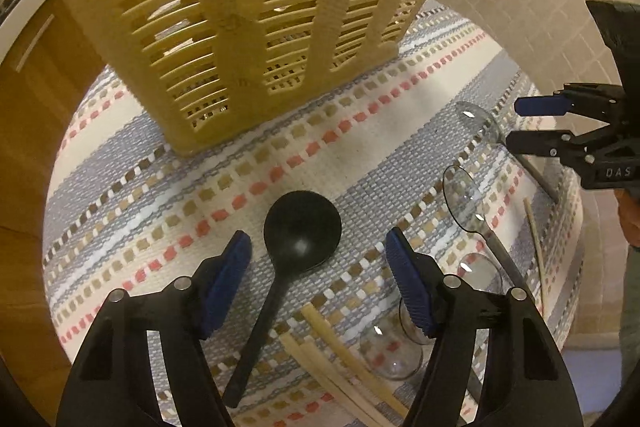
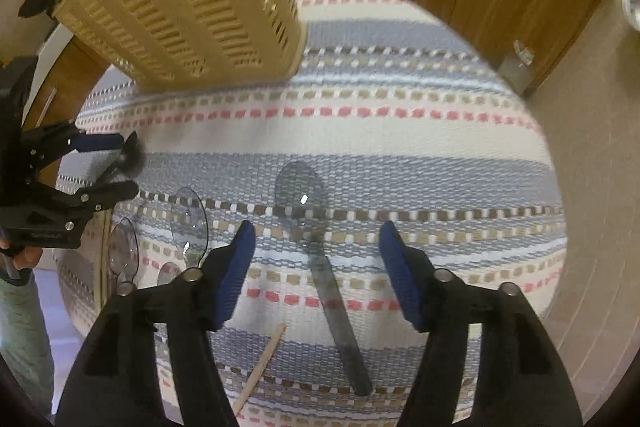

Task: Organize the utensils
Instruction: 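Grasp the black ladle handle with the left tool while the right tool grasps a clear spoon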

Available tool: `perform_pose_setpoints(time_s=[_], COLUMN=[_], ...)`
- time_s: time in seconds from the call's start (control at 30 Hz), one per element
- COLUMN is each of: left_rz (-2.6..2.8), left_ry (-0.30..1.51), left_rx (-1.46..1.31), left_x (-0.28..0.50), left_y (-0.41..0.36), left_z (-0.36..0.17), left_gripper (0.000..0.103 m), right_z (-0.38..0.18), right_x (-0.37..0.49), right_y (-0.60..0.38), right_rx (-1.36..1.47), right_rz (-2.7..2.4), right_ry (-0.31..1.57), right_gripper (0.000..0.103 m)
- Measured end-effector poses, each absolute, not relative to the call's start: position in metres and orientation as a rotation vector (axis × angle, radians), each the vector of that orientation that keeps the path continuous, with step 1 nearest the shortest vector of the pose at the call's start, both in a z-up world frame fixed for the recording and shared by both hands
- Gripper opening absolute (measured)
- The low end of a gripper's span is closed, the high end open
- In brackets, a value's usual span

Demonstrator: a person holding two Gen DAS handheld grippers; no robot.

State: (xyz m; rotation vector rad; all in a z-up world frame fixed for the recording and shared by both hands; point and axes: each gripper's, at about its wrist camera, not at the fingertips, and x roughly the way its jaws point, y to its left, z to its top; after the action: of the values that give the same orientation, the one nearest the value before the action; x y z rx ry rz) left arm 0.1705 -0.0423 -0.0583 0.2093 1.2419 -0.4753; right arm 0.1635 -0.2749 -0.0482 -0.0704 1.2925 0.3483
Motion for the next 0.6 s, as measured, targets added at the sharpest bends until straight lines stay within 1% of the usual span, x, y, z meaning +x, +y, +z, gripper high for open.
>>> perform_pose_setpoints(time_s=[0.07,0.17,0.23,0.37,0.43,0.5,0.53,0.6], left_rz=[-0.464,-0.437,-0.411,-0.354,-0.337,-0.336,-0.332,-0.321], left_ry=[1.25,1.261,1.27,1.276,1.279,1.274,1.268,1.248], left_rx=[0.226,0.252,0.275,0.33,0.321,0.297,0.294,0.291], left_x=[0.173,0.177,0.179,0.183,0.185,0.187,0.187,0.184], left_y=[-0.05,-0.06,-0.066,-0.081,-0.078,-0.078,-0.078,-0.079], left_z=[-0.06,-0.062,-0.063,-0.067,-0.064,-0.063,-0.063,-0.062], left_gripper=[0.066,0.064,0.061,0.044,0.037,0.036,0.036,0.035], right_z=[-0.053,-0.06,-0.061,-0.061,-0.061,-0.061,-0.06,-0.059], right_x=[0.166,0.171,0.173,0.173,0.172,0.171,0.169,0.167], right_y=[-0.267,-0.254,-0.245,-0.23,-0.223,-0.22,-0.219,-0.218], right_rx=[-0.108,-0.165,-0.231,-0.288,-0.315,-0.307,-0.3,-0.303], right_rz=[0.354,0.355,0.336,0.349,0.344,0.355,0.359,0.351], right_ry=[1.315,1.352,1.357,1.379,1.369,1.362,1.359,1.348], right_gripper=[0.058,0.049,0.045,0.022,0.021,0.015,0.01,0.01])
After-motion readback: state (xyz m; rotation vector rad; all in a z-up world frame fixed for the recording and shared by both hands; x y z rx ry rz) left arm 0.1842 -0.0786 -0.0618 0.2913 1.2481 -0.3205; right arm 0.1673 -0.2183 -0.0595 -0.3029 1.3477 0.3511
